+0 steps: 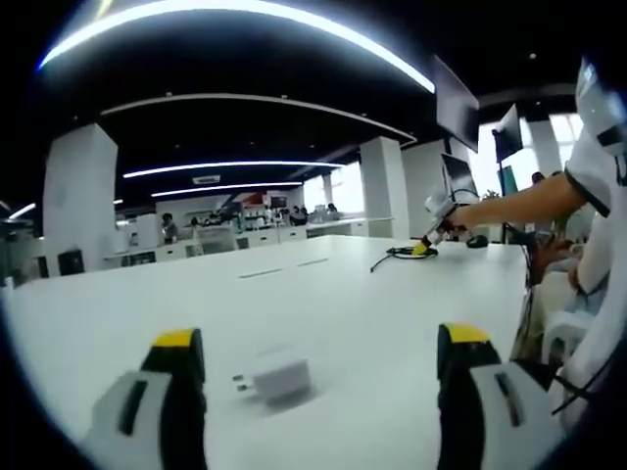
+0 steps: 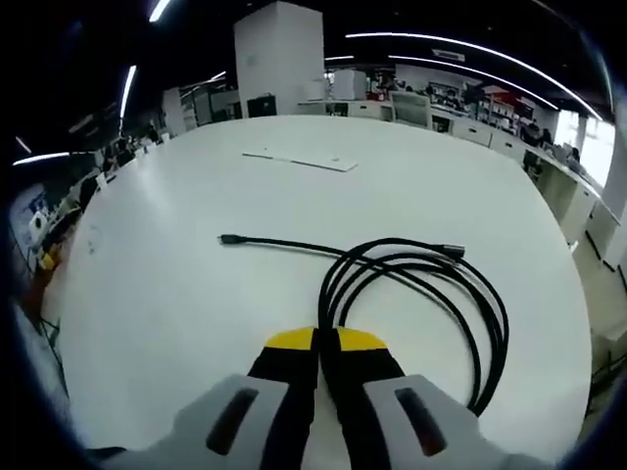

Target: Plug the desk Type‑C cable into the charger adapter.

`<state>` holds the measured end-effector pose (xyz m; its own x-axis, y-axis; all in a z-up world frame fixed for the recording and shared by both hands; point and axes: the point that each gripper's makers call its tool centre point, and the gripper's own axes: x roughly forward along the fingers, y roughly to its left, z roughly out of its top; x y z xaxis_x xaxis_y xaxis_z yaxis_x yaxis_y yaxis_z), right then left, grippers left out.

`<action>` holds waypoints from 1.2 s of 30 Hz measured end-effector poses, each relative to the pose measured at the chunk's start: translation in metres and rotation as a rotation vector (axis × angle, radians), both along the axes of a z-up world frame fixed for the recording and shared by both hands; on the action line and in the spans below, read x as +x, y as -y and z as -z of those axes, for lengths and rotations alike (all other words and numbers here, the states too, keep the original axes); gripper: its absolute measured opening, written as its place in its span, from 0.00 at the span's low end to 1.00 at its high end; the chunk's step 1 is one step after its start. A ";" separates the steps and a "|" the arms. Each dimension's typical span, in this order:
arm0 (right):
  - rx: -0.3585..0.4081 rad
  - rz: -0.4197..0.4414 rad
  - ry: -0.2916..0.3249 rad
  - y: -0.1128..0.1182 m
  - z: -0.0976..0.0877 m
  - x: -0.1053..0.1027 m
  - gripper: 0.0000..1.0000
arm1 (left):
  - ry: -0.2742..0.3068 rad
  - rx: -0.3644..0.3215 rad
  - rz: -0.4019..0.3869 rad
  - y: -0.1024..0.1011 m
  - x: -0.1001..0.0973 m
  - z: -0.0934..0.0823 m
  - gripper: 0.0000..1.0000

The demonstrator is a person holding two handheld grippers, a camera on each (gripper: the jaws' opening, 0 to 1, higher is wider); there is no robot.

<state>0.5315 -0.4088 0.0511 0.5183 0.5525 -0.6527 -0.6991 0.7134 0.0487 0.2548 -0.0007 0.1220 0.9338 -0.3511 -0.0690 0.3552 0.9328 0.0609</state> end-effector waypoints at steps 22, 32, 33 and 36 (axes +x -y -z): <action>0.048 -0.071 -0.005 -0.014 -0.015 -0.045 0.04 | 0.010 0.004 0.002 -0.001 0.000 -0.001 1.00; 0.098 -0.116 -0.003 -0.031 -0.022 -0.074 0.04 | 0.021 0.020 0.001 -0.001 -0.001 -0.002 1.00; 0.102 -0.120 -0.003 -0.032 -0.023 -0.078 0.04 | 0.021 0.020 0.001 -0.001 -0.001 -0.002 1.00; 0.109 -0.136 -0.003 -0.037 -0.025 -0.087 0.04 | 0.019 0.020 0.002 -0.001 -0.001 -0.002 1.00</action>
